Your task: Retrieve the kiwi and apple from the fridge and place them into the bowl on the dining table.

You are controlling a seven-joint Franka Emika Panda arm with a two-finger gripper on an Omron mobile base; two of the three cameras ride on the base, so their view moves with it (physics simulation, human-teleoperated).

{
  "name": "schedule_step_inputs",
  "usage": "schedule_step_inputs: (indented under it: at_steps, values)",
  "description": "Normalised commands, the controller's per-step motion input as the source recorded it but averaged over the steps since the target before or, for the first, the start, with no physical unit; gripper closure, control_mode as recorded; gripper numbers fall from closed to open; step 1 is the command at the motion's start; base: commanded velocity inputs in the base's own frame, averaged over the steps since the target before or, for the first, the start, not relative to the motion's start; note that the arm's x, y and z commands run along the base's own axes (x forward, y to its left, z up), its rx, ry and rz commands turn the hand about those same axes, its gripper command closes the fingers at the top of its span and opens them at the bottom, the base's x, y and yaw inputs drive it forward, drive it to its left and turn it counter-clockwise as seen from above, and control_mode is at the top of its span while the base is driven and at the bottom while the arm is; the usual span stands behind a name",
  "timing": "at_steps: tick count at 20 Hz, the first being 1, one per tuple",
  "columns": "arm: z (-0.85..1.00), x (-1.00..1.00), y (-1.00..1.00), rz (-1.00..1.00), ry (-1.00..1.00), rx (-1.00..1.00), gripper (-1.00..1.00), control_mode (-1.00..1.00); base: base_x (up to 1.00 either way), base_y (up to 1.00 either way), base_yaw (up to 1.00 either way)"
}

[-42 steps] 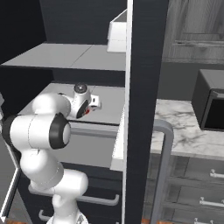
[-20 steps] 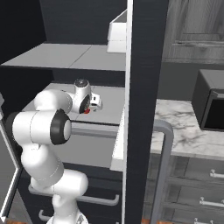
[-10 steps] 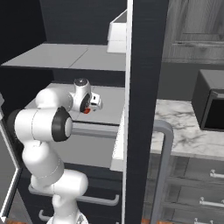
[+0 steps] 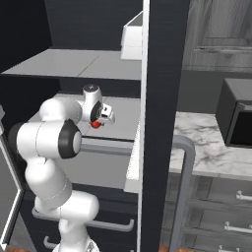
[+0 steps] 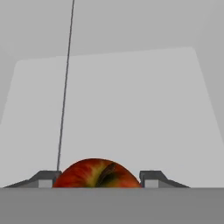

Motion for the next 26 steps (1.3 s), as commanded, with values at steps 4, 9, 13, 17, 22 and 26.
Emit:
schedule_step_inputs:
  at_steps: [4, 9, 13, 17, 22, 26]
  values:
    - [-0.79, -0.67, -0.02, -0.05, 0.06, 0.00, 1.00, -1.00, 0.00, 0.00, 0.00]
    - [-0.64, -0.57, -0.03, -0.03, -0.02, 0.00, 1.00, -1.00, 0.00, 0.00, 0.00]
    - [-0.36, -1.00, -0.19, -0.02, -0.15, 0.02, 1.00, -1.00, 0.00, 0.00, 0.00]
    - [0.13, -1.00, -0.35, 0.00, -0.16, 0.07, 1.00, -1.00, 0.00, 0.00, 0.00]
    - [0.85, -1.00, -0.35, 0.06, -0.17, 0.03, 1.00, -1.00, 0.00, 0.00, 0.00]
    - [1.00, -1.00, -0.15, 0.10, -0.08, 0.00, 1.00, -1.00, 0.00, 0.00, 0.00]
